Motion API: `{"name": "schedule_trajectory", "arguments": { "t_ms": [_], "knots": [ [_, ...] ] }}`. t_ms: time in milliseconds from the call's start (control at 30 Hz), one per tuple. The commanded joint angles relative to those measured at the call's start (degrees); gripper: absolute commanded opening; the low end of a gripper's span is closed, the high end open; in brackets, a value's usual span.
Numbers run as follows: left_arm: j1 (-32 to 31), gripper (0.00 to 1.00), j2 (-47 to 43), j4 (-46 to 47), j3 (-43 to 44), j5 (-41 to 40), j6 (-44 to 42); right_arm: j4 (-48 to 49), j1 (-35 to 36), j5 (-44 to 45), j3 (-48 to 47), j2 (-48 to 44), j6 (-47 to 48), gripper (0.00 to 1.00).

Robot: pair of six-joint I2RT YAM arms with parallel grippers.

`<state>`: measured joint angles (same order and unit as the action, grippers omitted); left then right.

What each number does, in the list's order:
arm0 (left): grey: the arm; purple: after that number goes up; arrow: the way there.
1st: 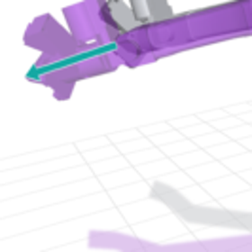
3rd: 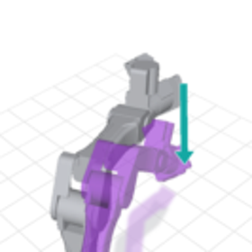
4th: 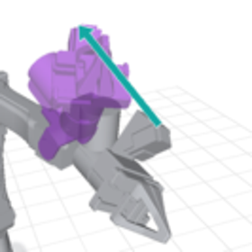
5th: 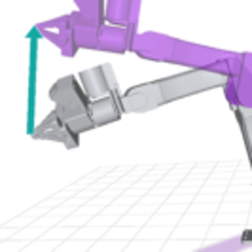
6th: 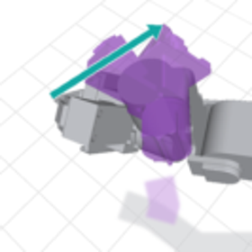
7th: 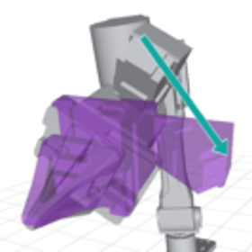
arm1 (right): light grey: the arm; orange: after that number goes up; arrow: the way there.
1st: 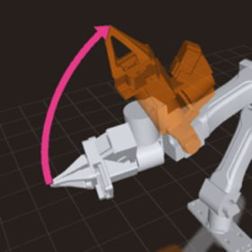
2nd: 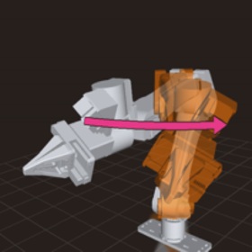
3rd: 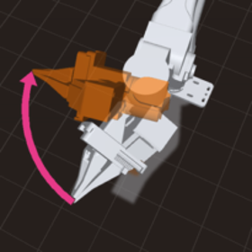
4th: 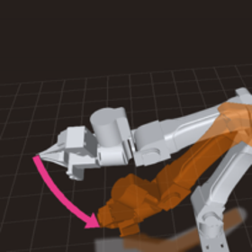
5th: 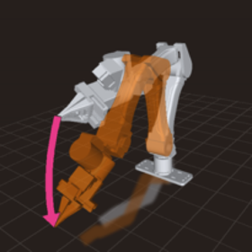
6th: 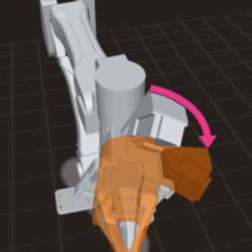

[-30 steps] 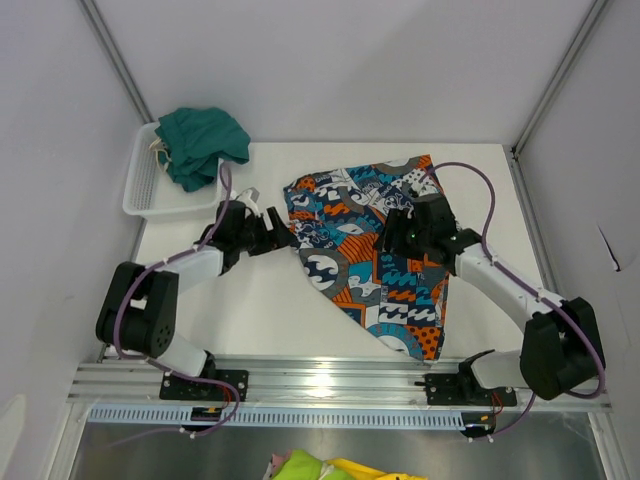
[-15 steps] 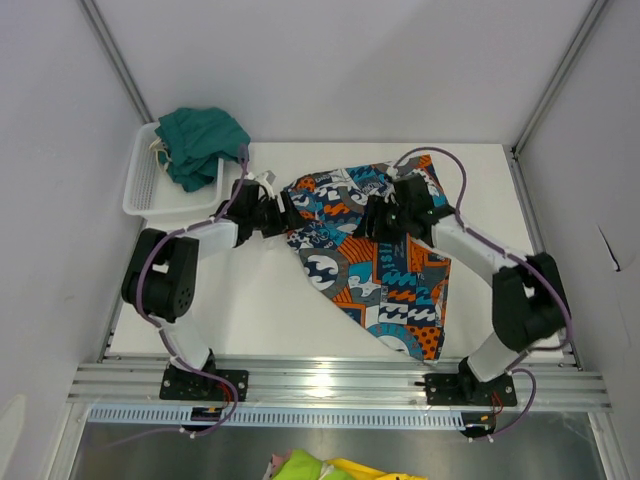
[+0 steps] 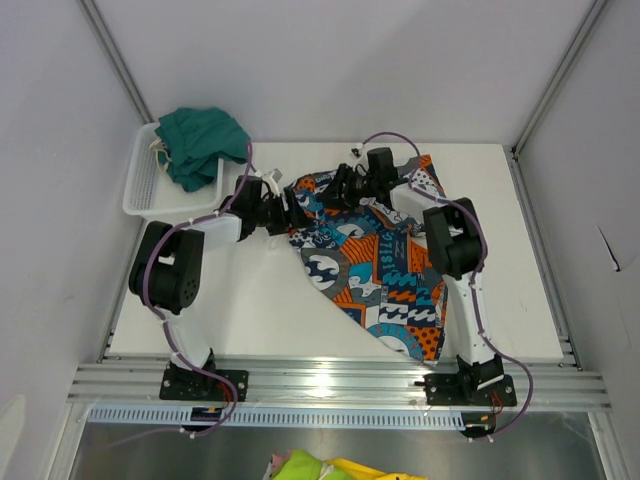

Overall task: Fold and stack the shorts
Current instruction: Flatten the shorts out

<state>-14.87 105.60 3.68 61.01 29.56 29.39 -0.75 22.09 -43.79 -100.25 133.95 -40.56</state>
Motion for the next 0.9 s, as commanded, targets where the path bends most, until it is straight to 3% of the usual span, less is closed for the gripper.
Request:
{"name": "schedule_trajectory", "arguments": {
  "t_ms": [0,200,433,633,700,867],
  "knots": [
    [-0.24,0.74,-0.22,2.73,0.86,3.39,-0.74,6.81,-0.11,-7.09,-8.11,6.92,-5.58,0.53],
    [-1.73,0.74,0.75,3.36,1.74,4.81,-0.11,9.72,-0.29,-8.33,-15.94,14.66,-10.50,0.52],
    [-3.06,0.75,-0.05,0.45,1.21,4.01,0.58,18.31,-0.38,-6.48,-10.50,14.84,-16.38,0.49],
    [-3.93,0.79,0.39,-3.24,2.18,-0.91,0.94,17.63,-0.38,-6.57,-9.01,14.15,-15.08,0.47],
    [-4.46,0.79,3.11,-8.50,5.07,-1.52,1.02,17.28,-0.38,-6.75,-7.95,13.44,-14.38,0.47],
    [-6.13,0.79,4.00,-12.29,5.96,-3.01,1.64,12.90,-0.38,-8.59,-7.33,13.18,-11.05,0.27]
  ]
}}
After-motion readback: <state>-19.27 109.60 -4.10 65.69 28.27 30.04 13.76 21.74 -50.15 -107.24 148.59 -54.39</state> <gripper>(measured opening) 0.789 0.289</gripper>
